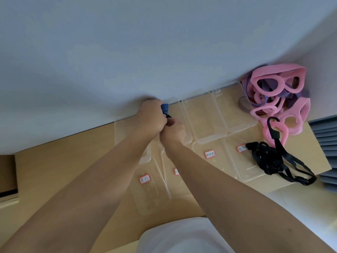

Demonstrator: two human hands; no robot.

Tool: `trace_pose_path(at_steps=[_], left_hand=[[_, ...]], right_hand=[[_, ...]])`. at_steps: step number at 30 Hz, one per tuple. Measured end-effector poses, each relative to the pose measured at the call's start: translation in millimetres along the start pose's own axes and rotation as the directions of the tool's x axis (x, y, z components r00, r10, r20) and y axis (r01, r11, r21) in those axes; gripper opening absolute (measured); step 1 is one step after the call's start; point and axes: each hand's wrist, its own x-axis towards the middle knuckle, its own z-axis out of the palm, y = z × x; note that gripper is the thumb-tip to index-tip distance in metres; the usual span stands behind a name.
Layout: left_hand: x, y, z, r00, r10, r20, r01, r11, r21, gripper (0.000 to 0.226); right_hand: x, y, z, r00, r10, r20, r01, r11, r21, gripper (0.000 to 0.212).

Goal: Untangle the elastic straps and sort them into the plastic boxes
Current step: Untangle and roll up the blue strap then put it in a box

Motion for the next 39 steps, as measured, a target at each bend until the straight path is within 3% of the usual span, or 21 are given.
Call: trace_pose_path(at_steps=[4, 7, 12, 15, 18, 22, 25, 27, 31, 34, 39], left_hand=[[-0.8, -0.4, 0.2, 1.0, -0.002, 0.019, 0.001, 1.0, 0.03, 0.021], [-2.2, 3.3, -2.4, 0.999, -0.02, 0.045, 0.018, 0.999, 0.033, 0.019], [-5.0, 5.3, -4.9, 0.997, -0.035, 0.072, 0.029, 0.995, 0.093, 0.012], [-5.4, 5.4, -5.8, 0.996, -0.034, 0.08, 0.024, 0.992, 0.121, 0.015], [-4.1, 3.0, -6.8, 0.994, -0.064, 0.091, 0.06, 0.997, 0.05, 0.014], [-3.3, 0.3, -7.8, 0.99, -0.09, 0.109, 0.097, 0.993, -0.065, 0.032], [-3.1, -2.4, -14.8, 0.994, -0.074, 0.078, 0.089, 0.974, -0.209, 0.032], [-5.2, -5.7, -20.2, 0.996, -0.051, 0.073, 0.072, 0.946, -0.317, 0.04], [-18.9, -9.8, -25.2, 0.969, 0.045, 0.243, 0.032, 0.952, -0.304, 0.059], [-33.0, -7.4, -23.0, 0.943, 0.063, 0.327, 0.009, 0.977, -0.212, 0.041], [-51.9, 1.6, -7.0, 0.914, 0.09, 0.395, -0.108, 0.994, 0.022, 0.013]], right_hand=[[1.0, 4.7, 4.1, 0.999, -0.048, -0.011, 0.047, 0.997, -0.063, 0.023], [2.6, 8.5, 3.4, 0.996, -0.086, -0.004, 0.086, 0.992, -0.094, 0.011], [6.9, 9.5, 4.0, 0.993, -0.113, -0.035, 0.108, 0.986, -0.131, 0.027], [8.1, 11.5, 5.4, 0.995, -0.101, -0.016, 0.098, 0.984, -0.147, 0.012], [11.5, 10.3, 5.3, 0.996, -0.09, 0.022, 0.092, 0.973, -0.213, 0.008], [11.9, 2.2, -0.4, 0.997, -0.062, 0.049, 0.071, 0.973, -0.219, 0.01], [6.9, -7.6, -20.1, 0.989, -0.129, 0.073, 0.143, 0.958, -0.247, 0.002], [5.1, -15.0, -41.0, 0.976, -0.161, 0.149, 0.199, 0.936, -0.292, 0.02], [5.8, -22.5, -87.6, 0.932, -0.204, 0.301, 0.336, 0.799, -0.499, 0.041], [8.8, -20.6, -105.2, 0.89, -0.223, 0.398, 0.44, 0.649, -0.62, 0.051], [15.8, -15.8, -106.3, 0.79, -0.181, 0.586, 0.611, 0.32, -0.724, 0.051]])
